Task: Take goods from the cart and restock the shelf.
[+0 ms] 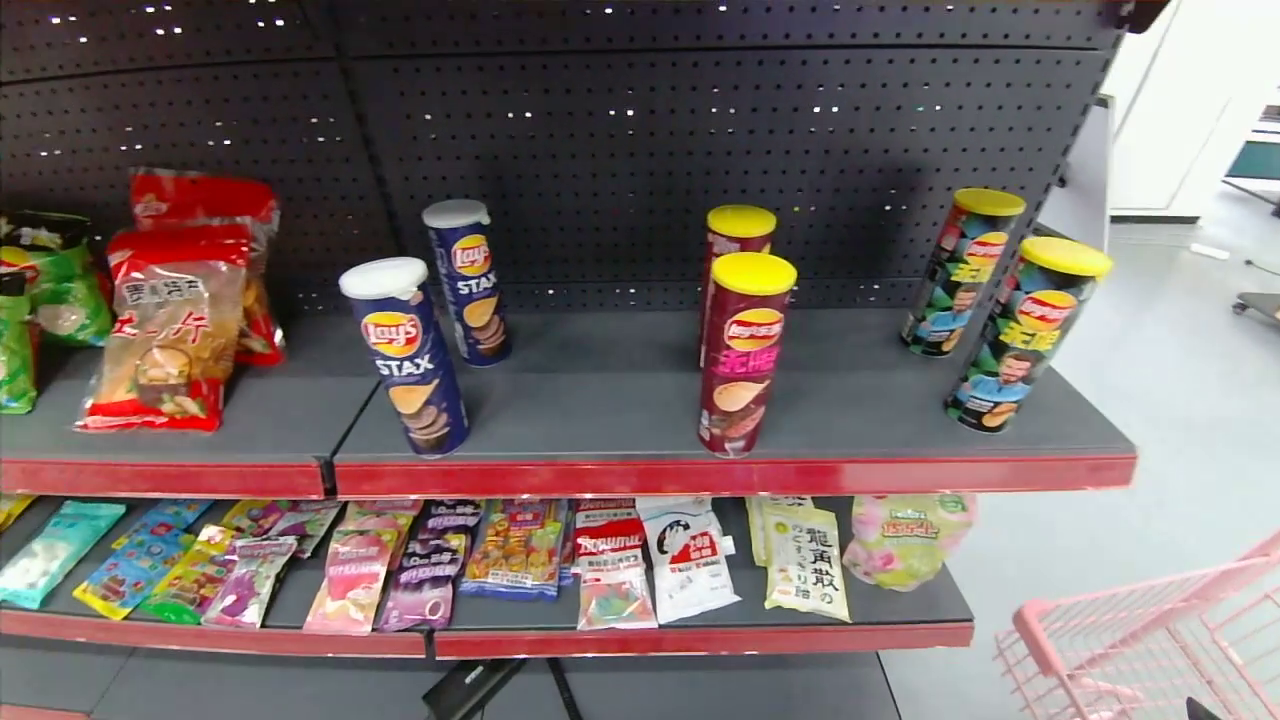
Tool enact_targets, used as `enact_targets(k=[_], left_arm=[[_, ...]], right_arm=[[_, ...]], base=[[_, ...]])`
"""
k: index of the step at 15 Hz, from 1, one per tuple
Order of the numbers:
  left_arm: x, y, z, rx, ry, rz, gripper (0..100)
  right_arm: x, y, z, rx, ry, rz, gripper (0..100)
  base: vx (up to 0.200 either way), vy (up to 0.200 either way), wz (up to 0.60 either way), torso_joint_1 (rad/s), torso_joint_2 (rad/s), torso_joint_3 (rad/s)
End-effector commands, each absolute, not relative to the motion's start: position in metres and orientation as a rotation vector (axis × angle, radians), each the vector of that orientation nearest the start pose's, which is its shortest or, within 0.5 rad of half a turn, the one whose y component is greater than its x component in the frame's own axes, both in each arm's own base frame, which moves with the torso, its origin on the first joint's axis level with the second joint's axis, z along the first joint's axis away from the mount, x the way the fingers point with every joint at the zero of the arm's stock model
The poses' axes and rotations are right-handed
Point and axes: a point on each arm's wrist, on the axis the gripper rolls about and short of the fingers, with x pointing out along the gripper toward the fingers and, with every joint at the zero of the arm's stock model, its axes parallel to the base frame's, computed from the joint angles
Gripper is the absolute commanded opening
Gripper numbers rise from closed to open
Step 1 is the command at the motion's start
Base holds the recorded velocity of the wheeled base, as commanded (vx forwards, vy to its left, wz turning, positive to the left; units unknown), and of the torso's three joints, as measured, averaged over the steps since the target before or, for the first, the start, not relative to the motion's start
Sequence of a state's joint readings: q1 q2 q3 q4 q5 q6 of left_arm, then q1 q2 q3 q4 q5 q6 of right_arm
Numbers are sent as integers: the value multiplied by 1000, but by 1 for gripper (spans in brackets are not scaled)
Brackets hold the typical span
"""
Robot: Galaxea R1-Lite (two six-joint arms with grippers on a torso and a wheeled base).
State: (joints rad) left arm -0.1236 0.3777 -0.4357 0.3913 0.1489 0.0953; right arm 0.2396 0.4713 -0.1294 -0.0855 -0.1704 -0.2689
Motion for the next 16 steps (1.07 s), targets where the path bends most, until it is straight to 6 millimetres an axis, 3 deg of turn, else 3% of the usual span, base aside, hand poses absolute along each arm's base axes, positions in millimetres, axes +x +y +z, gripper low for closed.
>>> enact_targets(k=[1, 10, 16], left_arm=[[-12, 5, 163, 140, 326, 9, 100], [-17, 5, 162, 137, 300, 5, 100], [-37, 8, 140, 171, 200, 2, 100]], right_arm=[[21, 1, 122, -320, 237, 102, 100], [18, 1, 118, -325, 231, 105, 100], [15, 0, 117, -321, 210, 103, 100]], base=[[0, 0, 0, 0, 0, 0], [0, 0, 0, 0, 0, 0], [0, 0, 0, 0, 0, 0]])
